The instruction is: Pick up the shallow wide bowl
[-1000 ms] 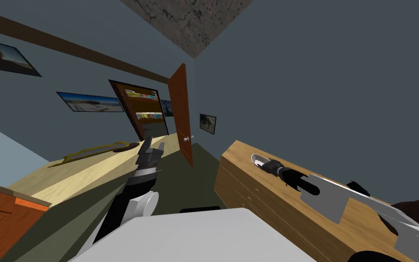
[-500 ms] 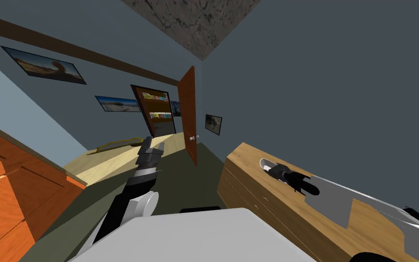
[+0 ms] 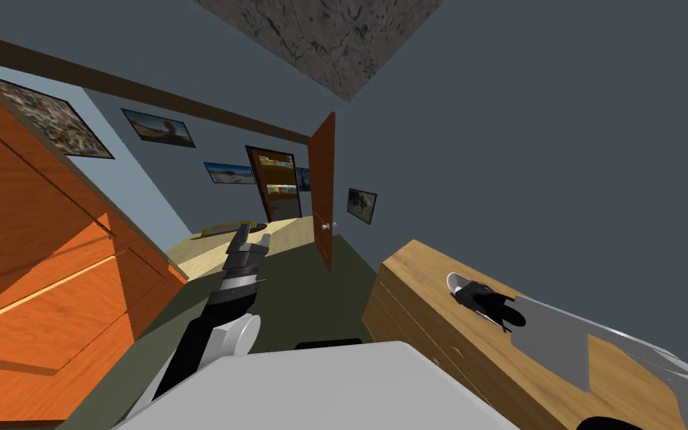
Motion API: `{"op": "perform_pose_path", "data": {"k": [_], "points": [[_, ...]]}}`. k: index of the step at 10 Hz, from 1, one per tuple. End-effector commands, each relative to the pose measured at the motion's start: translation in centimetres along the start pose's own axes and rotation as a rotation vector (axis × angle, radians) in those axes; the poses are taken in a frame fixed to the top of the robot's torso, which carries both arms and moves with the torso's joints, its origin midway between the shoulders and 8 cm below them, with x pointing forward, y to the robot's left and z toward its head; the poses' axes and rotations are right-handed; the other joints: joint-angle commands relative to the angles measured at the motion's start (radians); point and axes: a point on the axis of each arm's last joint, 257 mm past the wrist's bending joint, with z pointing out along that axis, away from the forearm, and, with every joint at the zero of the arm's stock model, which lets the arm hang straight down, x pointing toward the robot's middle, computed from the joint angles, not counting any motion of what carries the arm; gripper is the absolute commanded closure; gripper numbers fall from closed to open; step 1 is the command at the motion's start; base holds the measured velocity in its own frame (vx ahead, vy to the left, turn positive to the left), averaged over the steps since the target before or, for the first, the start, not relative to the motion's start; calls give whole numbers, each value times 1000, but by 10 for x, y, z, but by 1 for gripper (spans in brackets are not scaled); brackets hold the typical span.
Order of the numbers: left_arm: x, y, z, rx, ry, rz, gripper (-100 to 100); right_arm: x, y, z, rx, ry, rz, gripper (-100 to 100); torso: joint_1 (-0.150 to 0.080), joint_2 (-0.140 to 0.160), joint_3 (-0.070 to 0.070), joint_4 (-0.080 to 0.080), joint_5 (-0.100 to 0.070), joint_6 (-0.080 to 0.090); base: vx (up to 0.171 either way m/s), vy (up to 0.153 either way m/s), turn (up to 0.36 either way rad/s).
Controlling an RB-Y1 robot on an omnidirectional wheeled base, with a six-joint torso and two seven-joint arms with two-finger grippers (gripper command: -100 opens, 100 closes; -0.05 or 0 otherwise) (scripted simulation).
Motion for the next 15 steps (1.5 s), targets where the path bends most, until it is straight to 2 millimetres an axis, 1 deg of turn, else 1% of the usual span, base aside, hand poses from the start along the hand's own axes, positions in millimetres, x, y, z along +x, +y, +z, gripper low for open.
{"op": "perform_pose_path", "data": {"k": [1, 2, 5, 7, 8, 9, 10, 11, 12, 14, 15], "points": [[0, 0, 0, 0, 0, 0, 0, 27, -2, 1, 10, 75, -17, -100, 0, 0, 0, 0, 0, 0, 6, -4, 235], [0, 0, 0, 0, 0, 0, 0, 27, -2, 1, 10, 75, -17, -100, 0, 0, 0, 0, 0, -1, 5, -9, 119], [0, 0, 0, 0, 0, 0, 0, 91, 4, -4, 12, 238, -46, -100, -1, -1, 0, 0, 0, -1, 12, -16, 234], [0, 0, 0, 0, 0, 0, 0, 125, 15, -10, -3, 319, -54, -100, -1, -1, -1, 0, 0, 0, 20, -25, 175], [0, 0, 0, 0, 0, 0, 0, 139, 22, -14, -16, 350, -55, -100, -2, -1, -1, 0, -1, 0, 12, -27, 100], [0, 0, 0, 0, 0, 0, 0, 150, 29, -17, -30, 371, -54, -100, -1, 0, 0, 0, 0, 0, 8, -20, 55], [0, 0, 0, 0, 0, 0, 0, 143, 22, -16, -22, 354, -54, -100, -1, 0, 0, 0, 0, 0, 3, -8, 6], [0, 0, 0, 0, 0, 0, 0, 145, 23, -17, -23, 358, -54, 0, 0, 0, 0, 0, 0, 0, 0, 0, 0], [0, 0, 0, 0, 0, 0, 0, 157, 25, -15, -18, 368, -44, -100, 0, 0, 0, 0, 0, 0, 8, -20, 121], [0, 0, 0, 0, 0, 0, 0, 170, 27, -13, -14, 378, -35, -100, -2, 0, 0, 0, 0, 0, 18, -36, 90], [0, 0, 0, 0, 0, 0, 0, 167, 26, -15, -15, 377, -38, -100, -2, -1, 0, 0, -1, 0, 9, -18, 16]]}}
